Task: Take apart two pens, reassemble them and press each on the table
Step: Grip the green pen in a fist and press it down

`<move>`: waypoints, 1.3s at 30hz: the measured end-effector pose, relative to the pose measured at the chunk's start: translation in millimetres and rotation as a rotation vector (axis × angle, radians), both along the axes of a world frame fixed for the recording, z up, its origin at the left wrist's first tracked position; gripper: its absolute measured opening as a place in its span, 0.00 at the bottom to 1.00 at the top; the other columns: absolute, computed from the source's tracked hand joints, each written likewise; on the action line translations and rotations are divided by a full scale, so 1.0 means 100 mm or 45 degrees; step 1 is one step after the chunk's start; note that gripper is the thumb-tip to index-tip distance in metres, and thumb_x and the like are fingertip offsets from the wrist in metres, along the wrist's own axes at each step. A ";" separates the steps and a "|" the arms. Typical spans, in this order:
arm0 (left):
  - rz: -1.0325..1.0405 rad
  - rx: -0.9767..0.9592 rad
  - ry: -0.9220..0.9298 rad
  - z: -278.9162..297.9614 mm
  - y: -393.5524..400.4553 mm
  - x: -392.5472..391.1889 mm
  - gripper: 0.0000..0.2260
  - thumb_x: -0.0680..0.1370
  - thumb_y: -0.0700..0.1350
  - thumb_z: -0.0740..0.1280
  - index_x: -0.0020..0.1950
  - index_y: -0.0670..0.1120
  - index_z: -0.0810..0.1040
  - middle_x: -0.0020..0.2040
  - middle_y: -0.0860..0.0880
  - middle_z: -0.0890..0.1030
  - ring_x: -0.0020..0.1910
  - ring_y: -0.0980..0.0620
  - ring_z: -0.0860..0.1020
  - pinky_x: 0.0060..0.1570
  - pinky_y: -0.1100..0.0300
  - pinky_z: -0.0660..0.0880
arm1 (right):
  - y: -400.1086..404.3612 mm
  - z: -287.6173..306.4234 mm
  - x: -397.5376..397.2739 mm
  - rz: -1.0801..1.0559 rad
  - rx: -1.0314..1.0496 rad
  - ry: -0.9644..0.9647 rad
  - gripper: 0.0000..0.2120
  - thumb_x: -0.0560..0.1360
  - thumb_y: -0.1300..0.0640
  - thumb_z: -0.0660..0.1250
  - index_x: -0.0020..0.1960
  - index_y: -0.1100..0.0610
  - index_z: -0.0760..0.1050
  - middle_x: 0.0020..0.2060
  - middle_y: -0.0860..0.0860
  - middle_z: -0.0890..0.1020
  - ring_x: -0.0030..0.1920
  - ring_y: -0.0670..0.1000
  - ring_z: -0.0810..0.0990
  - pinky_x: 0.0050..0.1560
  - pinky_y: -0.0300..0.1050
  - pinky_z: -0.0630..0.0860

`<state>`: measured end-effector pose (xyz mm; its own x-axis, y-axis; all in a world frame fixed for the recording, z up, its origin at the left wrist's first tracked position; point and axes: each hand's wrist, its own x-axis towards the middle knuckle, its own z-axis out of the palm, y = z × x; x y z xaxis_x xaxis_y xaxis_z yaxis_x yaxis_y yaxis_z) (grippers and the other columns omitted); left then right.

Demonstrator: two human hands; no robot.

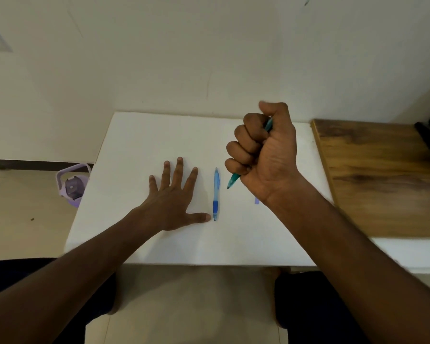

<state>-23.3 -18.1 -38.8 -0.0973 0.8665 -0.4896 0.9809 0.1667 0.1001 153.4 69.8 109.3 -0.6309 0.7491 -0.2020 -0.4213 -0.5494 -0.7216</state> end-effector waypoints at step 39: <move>-0.004 0.043 0.022 -0.09 0.01 -0.03 0.61 0.67 0.82 0.60 0.82 0.53 0.26 0.80 0.44 0.22 0.82 0.32 0.30 0.78 0.28 0.44 | -0.05 -0.10 0.04 -0.038 -0.068 -0.010 0.30 0.84 0.36 0.52 0.30 0.52 0.52 0.24 0.48 0.54 0.25 0.47 0.51 0.28 0.40 0.51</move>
